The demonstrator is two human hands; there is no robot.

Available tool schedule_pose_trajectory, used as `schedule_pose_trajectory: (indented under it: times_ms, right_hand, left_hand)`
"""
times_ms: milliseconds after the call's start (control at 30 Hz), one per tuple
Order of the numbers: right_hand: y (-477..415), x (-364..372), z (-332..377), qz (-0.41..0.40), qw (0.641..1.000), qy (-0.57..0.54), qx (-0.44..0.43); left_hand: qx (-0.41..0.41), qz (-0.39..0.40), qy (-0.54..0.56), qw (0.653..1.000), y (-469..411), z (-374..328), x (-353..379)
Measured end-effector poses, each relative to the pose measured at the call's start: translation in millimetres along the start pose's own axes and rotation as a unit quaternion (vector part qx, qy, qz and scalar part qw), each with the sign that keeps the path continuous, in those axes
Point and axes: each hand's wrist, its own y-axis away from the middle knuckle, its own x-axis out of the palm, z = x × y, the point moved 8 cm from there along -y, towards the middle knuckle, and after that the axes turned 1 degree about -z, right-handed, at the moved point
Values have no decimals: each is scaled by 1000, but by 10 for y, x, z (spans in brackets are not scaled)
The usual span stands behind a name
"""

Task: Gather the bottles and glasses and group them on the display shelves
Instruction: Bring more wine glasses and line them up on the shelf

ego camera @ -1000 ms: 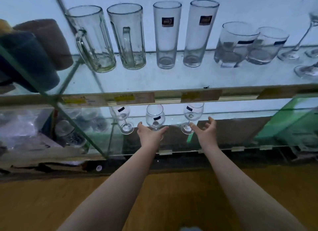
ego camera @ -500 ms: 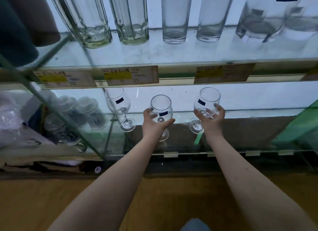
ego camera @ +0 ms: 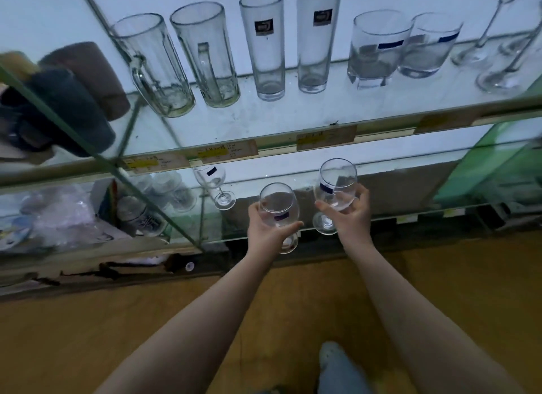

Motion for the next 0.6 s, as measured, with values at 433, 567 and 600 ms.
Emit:
schedule_pose_trajectory:
  times_ms: [433, 567, 600]
  right_hand:
    - [1366, -637, 1252, -2, 998, -22, -52]
    - [1502, -794, 1534, -5, 996, -42, -73]
    - [1522, -829, 1590, -2, 996, -51, -79]
  left_hand:
    - [36, 41, 26, 998, 1360, -1024, -412]
    - [42, 35, 77, 996, 1615, -1309, -406]
    - [41, 36, 94, 994, 1681, -1355, -382]
